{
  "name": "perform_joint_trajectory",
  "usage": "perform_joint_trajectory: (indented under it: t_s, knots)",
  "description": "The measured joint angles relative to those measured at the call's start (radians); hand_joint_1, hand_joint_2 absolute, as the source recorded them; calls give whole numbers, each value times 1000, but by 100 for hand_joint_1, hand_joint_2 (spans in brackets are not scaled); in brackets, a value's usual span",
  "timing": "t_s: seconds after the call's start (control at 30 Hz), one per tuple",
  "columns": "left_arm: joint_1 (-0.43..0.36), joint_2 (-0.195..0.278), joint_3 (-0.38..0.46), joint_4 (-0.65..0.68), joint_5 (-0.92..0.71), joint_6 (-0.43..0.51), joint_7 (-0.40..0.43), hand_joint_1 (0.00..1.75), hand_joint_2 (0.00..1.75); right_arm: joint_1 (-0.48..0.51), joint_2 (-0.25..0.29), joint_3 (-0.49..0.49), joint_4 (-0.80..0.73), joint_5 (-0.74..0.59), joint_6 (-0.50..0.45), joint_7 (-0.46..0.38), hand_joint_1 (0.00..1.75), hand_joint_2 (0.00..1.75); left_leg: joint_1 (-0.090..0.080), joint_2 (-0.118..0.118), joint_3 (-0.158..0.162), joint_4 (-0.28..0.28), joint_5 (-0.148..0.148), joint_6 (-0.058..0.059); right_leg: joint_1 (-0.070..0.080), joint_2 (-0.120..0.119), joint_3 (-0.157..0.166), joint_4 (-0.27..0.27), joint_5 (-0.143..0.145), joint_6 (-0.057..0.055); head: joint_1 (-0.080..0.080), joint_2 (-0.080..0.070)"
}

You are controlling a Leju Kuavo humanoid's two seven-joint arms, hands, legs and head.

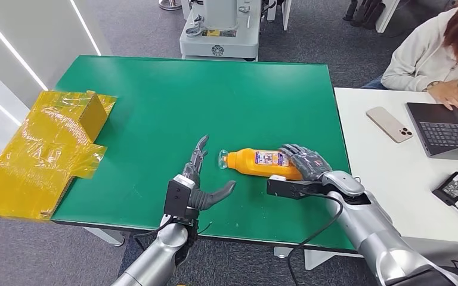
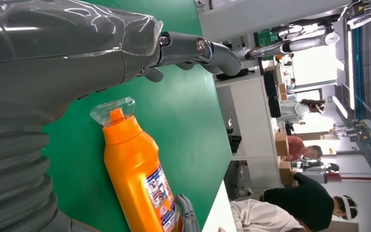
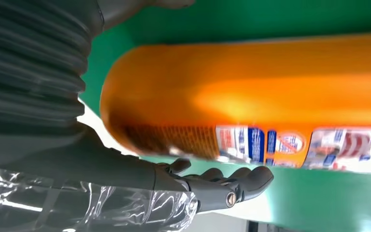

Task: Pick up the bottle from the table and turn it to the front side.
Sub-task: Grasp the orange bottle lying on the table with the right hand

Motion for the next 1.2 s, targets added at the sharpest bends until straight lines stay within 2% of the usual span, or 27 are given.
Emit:
perform_joint_trajectory:
  t_s: [0.47,0.53,0.73,0.87,0.93,1.2]
  knots:
    - [-11,7,1,20,1,-5,11,0,175,26,-16,2,-3,-21,0,-13,0,175,0,0,1,0,0,0,0,0,0,0,0,0,0,0]
    - [-12,8,3,25,3,-6,14,0,175,31,-19,2,-7,-21,-1,-13,7,175,0,0,1,0,0,0,0,0,1,0,0,0,0,0]
    - [-12,12,19,45,12,-4,15,0,175,45,-29,8,-24,-18,-11,-12,41,175,0,1,1,0,0,0,0,0,1,0,0,0,0,0]
    - [-12,16,29,57,19,4,7,0,175,45,-33,20,-25,-3,-14,-4,115,175,0,1,2,0,0,0,0,1,2,0,0,0,0,0]
    - [-11,17,32,61,23,8,6,0,175,43,-34,30,-25,19,-22,13,132,175,0,1,3,0,0,0,0,1,2,0,0,0,0,0]
    - [-5,18,35,64,27,17,6,0,175,33,-39,70,-23,57,-31,48,141,175,0,1,5,0,0,0,0,1,4,0,0,0,0,0]
